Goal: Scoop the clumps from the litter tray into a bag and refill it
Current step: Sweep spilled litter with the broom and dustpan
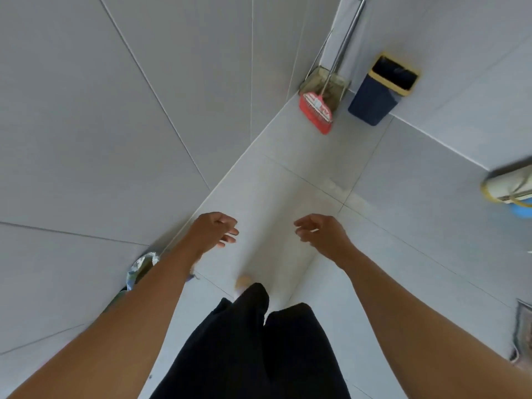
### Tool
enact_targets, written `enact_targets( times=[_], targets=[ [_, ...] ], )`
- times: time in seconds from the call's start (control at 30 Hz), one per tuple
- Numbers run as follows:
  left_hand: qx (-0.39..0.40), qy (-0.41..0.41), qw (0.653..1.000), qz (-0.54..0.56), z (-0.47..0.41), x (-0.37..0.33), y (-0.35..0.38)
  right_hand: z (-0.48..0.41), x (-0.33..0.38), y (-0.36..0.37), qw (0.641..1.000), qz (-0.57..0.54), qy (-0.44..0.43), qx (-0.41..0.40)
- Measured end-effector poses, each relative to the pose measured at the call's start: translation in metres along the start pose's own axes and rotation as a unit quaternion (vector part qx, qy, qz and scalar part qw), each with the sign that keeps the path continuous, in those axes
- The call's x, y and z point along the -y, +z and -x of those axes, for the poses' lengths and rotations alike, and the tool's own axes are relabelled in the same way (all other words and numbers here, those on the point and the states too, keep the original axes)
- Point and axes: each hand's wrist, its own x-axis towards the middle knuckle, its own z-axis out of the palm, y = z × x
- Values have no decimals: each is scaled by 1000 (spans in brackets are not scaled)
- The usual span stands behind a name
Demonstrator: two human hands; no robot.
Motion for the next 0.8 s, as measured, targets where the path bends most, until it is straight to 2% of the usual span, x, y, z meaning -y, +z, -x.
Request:
enact_targets(
  times=[0.33,0.63,0.8],
  targets=[
    [58,-3,997,-54,-95,-151,47,-65,10,-118,988,-119,73,-70],
    [49,1,999,-18,-187,-298,121,-185,15,-273,992,-87,70,-55],
    [30,4,1000,-8,-222,-356,120,-248,37,-324,993,-80,67,-48]
  ],
)
